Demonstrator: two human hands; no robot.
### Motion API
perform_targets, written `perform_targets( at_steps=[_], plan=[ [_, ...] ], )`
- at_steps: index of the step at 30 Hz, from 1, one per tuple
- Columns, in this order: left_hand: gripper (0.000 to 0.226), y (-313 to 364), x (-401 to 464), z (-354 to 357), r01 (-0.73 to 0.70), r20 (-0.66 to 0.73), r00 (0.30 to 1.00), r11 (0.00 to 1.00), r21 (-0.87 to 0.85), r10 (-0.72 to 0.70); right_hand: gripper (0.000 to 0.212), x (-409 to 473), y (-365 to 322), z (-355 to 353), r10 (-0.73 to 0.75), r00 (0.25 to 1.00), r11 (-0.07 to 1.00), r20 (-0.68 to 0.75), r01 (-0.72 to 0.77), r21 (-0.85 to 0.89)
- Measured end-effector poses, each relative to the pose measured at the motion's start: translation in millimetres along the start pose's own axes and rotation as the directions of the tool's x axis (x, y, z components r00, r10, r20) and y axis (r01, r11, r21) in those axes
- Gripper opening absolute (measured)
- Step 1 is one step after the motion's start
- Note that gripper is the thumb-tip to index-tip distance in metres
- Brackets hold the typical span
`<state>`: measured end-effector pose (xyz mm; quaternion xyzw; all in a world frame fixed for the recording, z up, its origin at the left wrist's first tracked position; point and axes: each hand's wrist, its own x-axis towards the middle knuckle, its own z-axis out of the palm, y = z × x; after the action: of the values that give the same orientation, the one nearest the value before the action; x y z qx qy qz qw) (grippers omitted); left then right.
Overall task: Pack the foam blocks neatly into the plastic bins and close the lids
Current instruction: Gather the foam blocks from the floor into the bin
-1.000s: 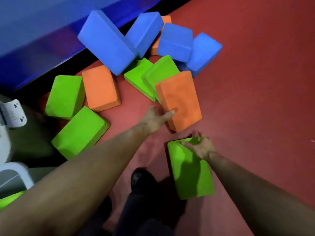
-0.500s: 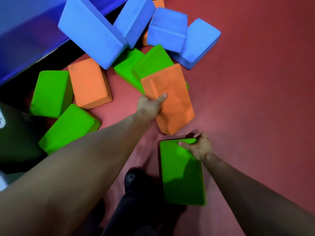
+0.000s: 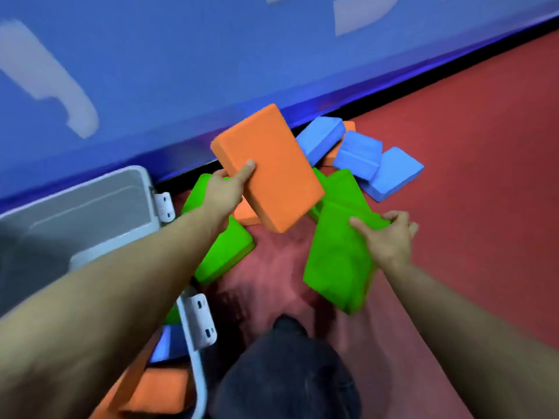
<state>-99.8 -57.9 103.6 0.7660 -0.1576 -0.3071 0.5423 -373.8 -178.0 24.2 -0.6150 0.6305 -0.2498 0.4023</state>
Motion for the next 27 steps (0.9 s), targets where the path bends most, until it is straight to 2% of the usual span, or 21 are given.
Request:
perform_targets(
  at_steps=[3, 5, 9, 11, 14, 17, 21, 23, 25, 27],
  plan=[
    [0.051, 22, -29, -102, -0.041, -0.131, 0.991, 0.998, -0.038, 0.036, 0.075, -31, -60, 18, -0.085, 0.996, 0.994, -0.034, 0.087, 0.061],
    [0.053, 26, -56, -176, -0.050, -0.219, 0.975, 0.997, -0.054, 0.037, 0.077, -59, -98, 38, -0.143, 0.990, 0.986, -0.005, 0.143, 0.081],
    [0.080, 3, -111, -320, -0.023, -0.434, 0.901, 0.999, -0.047, 0.000, 0.074, -125, -161, 87, -0.261, 0.958, 0.961, 0.118, 0.246, 0.130],
    [0.066, -16, -142, -378, 0.002, -0.512, 0.859, 0.999, -0.036, -0.020, 0.073, -157, -181, 116, -0.312, 0.928, 0.947, 0.203, 0.285, 0.149],
    [0.072, -52, -182, -437, 0.045, -0.626, 0.770, 0.990, -0.134, -0.119, 0.074, -202, -198, 156, -0.364, 0.871, 0.931, 0.330, 0.337, 0.138],
    [0.038, -94, -206, -467, 0.102, -0.643, 0.734, 0.971, -0.218, -0.221, 0.076, -240, -200, 193, -0.334, 0.819, 0.941, 0.467, 0.322, 0.108],
    [0.038, -154, -222, -481, 0.195, -0.629, 0.704, 0.941, -0.275, -0.330, 0.089, -278, -193, 233, -0.278, 0.776, 0.955, 0.567, 0.288, 0.074],
    [0.051, -174, -223, -486, 0.241, -0.580, 0.703, 0.905, -0.349, -0.411, 0.067, -291, -188, 250, -0.219, 0.756, 0.971, 0.617, 0.229, 0.064],
    [0.053, -181, -220, -487, 0.273, -0.502, 0.739, 0.880, -0.388, -0.451, 0.038, -305, -184, 263, -0.185, 0.703, 0.981, 0.686, 0.171, 0.089],
    [0.047, -186, -215, -488, 0.295, -0.463, 0.767, 0.885, -0.361, -0.444, 0.038, -314, -178, 278, -0.145, 0.617, 0.989, 0.774, 0.109, 0.098]
  ],
)
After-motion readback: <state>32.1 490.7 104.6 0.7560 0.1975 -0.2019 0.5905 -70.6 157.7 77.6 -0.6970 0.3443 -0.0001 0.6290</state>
